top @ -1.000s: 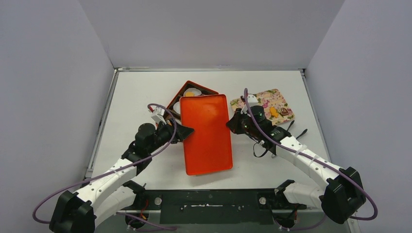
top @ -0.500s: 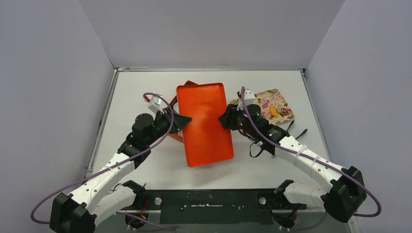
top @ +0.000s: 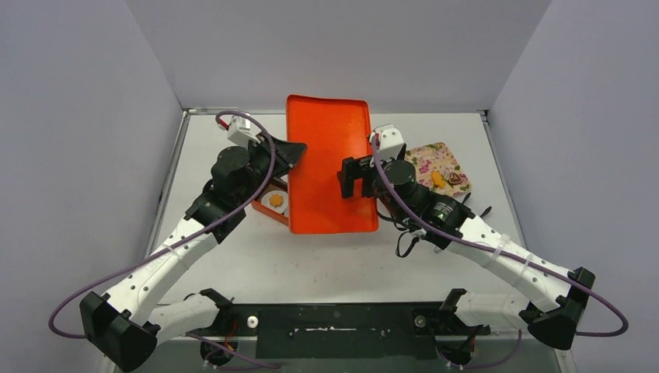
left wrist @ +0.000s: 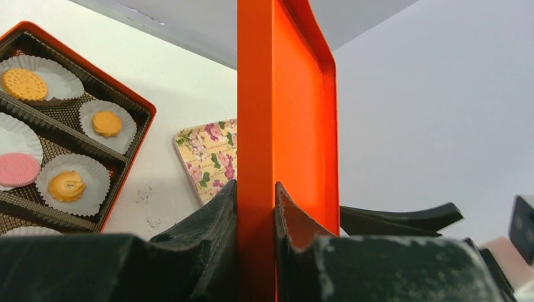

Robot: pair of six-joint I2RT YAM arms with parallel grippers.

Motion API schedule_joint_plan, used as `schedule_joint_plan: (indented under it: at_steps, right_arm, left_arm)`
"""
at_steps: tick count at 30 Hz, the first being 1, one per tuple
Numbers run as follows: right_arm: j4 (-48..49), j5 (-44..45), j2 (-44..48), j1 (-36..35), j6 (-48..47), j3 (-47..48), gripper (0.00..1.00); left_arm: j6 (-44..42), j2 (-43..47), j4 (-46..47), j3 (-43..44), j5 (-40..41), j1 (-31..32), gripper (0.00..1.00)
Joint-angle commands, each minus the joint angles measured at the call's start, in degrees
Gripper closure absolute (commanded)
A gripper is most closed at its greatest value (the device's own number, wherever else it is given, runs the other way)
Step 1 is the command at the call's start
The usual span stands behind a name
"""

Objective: Pack the cookies

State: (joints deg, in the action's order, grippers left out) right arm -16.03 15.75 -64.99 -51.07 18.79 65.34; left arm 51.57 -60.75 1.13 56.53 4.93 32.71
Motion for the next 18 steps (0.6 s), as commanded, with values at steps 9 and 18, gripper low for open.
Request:
schedule_joint_plan:
  at_steps: [9, 18]
  right_arm:
    - [-3.70, 26.37, 0.60, -9.61, -5.06, 6.54, 0.00]
    - [-1.21, 8.92, 0.64, -8.57, -10.62, 7.71, 0.00]
  left_arm:
    - [1.07, -6.62, -1.92, 5.66, 15.96, 2.89, 1.00]
    - [0.72, -7.82, -4.43, 7.06, 21.09, 2.89, 1.00]
